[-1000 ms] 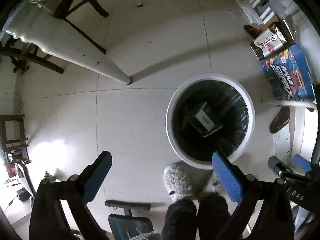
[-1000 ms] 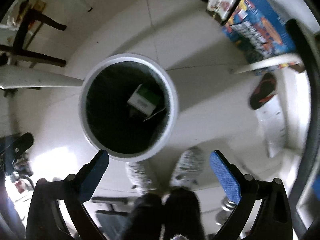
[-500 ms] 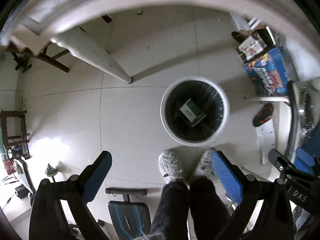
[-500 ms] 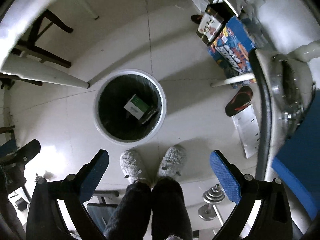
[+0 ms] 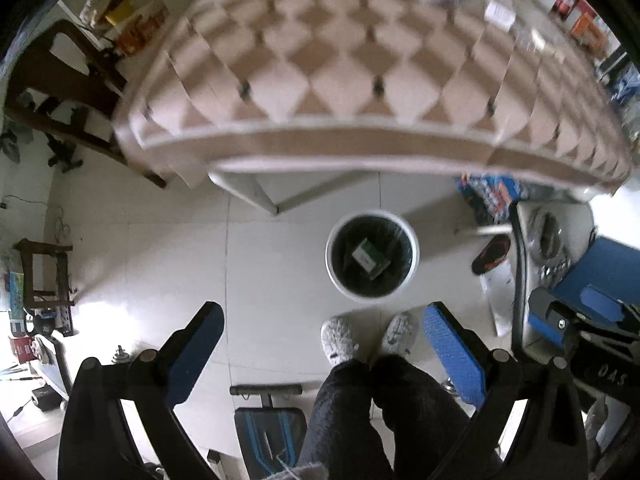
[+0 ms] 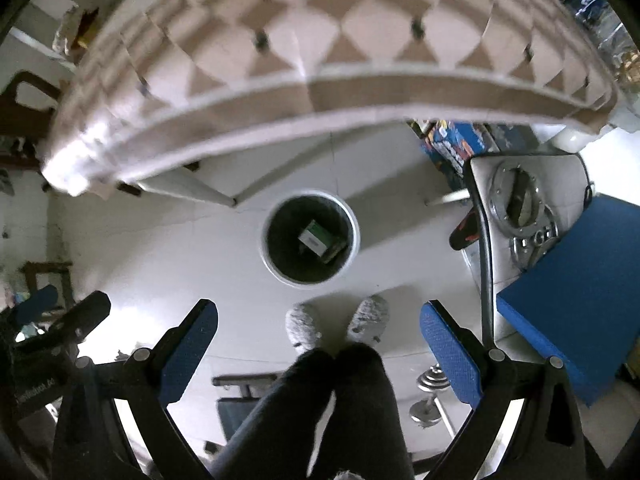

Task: Collect trash
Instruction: 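Grasp the blue snack bag with the left tool while the right tool grasps the medicine box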

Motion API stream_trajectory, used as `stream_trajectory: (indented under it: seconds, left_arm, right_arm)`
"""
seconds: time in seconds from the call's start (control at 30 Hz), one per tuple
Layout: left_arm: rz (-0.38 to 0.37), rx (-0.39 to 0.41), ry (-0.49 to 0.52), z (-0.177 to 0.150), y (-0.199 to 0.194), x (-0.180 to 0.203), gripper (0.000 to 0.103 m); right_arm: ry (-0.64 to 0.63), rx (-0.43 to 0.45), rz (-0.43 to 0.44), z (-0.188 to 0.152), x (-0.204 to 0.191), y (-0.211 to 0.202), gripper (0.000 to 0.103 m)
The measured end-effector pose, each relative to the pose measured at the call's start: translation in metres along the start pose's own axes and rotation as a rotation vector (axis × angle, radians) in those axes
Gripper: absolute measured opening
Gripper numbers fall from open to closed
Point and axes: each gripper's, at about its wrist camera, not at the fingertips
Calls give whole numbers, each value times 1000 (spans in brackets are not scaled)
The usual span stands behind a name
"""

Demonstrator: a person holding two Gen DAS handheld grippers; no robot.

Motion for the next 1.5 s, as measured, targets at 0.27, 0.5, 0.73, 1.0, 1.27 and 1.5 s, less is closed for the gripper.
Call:
stream_trajectory:
  seconds: [0.27, 0.5, 0.73, 1.0, 1.27, 1.5]
  left_arm:
    - [21, 88, -64, 63, -44, -2, 102]
    - [33, 72, -59, 170, -25, 20, 102]
    - [-106, -63, -244, 310, 18, 27, 102]
    - [-184, -194, -376, 399, 90, 49, 100]
    - [-116, -175, -395, 388, 108, 55, 51]
    - [-73, -144, -356, 375, 94, 60, 48]
  right_arm:
    - [164, 76, 67, 69, 16, -72, 102]
    - [226, 139, 26, 194, 61, -92, 102]
    - [234, 80, -20, 348, 106, -54, 102]
    - [191, 25, -46, 465, 114, -3, 102]
    - [89, -9, -83, 498, 89, 30, 83]
    - [90, 10, -88, 484, 92, 23, 80]
Point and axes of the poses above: each gripper's, at about its wrist camera, not at the fingertips, and y roughly the way its jaws point, x to its right, z to its top, and after that the axes turned 8 degrees about y, right-handed
